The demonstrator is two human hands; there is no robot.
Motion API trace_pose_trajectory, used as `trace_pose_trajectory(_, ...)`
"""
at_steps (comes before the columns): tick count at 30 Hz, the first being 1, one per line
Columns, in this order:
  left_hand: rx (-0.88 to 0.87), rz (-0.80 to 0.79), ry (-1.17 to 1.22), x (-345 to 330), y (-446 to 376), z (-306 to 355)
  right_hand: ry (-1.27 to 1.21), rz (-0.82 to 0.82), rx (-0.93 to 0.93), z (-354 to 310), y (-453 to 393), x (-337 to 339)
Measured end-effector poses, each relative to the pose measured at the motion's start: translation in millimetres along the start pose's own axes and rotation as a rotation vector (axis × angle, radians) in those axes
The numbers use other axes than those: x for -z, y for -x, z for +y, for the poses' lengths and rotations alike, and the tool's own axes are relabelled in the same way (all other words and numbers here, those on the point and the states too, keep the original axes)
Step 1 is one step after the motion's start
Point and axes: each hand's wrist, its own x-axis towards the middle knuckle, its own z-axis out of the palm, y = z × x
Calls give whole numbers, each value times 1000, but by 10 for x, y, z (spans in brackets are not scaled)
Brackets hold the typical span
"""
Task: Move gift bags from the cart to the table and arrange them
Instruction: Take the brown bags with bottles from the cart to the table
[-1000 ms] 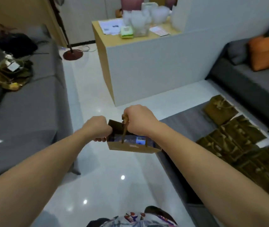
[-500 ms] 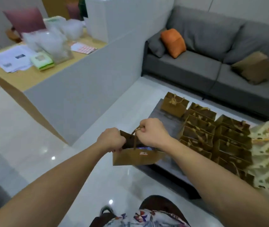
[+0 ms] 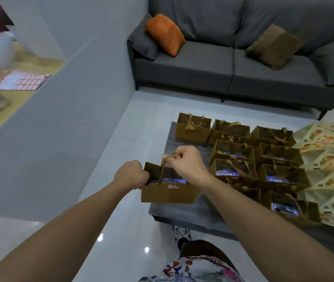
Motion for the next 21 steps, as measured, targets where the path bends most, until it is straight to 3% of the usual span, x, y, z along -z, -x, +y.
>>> trace_pose_trajectory(11,48,-47,-14,-394,-1727,890,309,-227,-110,514,-1652,286)
trace_pose_trajectory(16,96,-82,150,-527,-2270,1104,329,-245,-148,830,-2225,269)
trace_pose_trajectory(21,117,-248,307,-675,-2469,1251,367,-274,-208,1093,-2581,197)
